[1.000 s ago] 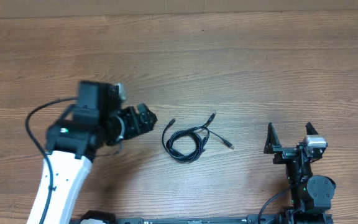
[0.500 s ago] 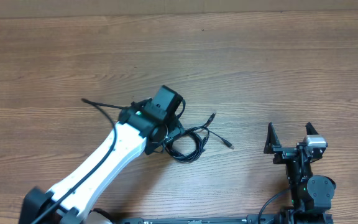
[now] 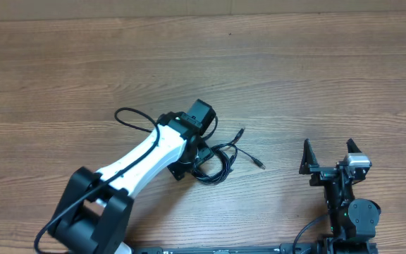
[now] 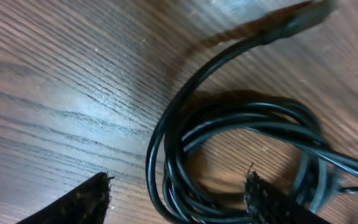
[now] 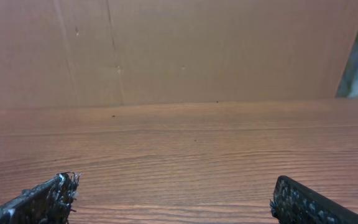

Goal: Untangle cables
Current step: 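Move the left gripper forward and lower it onto the black cable coil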

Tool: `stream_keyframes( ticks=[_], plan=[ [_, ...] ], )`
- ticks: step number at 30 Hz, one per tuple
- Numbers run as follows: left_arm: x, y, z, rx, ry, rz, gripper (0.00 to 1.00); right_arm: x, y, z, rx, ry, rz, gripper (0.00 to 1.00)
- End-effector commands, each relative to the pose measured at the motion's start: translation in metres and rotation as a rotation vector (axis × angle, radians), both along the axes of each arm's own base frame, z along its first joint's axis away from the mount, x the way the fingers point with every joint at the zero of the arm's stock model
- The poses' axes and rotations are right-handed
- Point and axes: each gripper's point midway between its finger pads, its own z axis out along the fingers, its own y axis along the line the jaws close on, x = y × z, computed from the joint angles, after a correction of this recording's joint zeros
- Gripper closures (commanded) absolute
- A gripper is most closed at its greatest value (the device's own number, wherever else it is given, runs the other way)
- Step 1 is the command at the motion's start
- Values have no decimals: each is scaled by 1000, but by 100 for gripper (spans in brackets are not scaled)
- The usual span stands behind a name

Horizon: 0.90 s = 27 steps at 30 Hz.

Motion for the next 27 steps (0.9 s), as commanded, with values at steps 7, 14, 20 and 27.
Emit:
stream_keyframes(
  ticks=[7,14,20,27],
  plan=[
    [3,-21,-20,-21,-3,-235,32,0,-3,-1,-5,-5,-14,0],
    [4,-12,-37,38,9,-352,31,0,-3,-1,-5,-5,-14,0],
    [17,-14,-39,45,-40,-343,87,0,-3,-1,-5,-5,-14,0],
    [71,10,-20,25,-132,-176,96,0,-3,-1,-5,-5,-14,0]
  ],
)
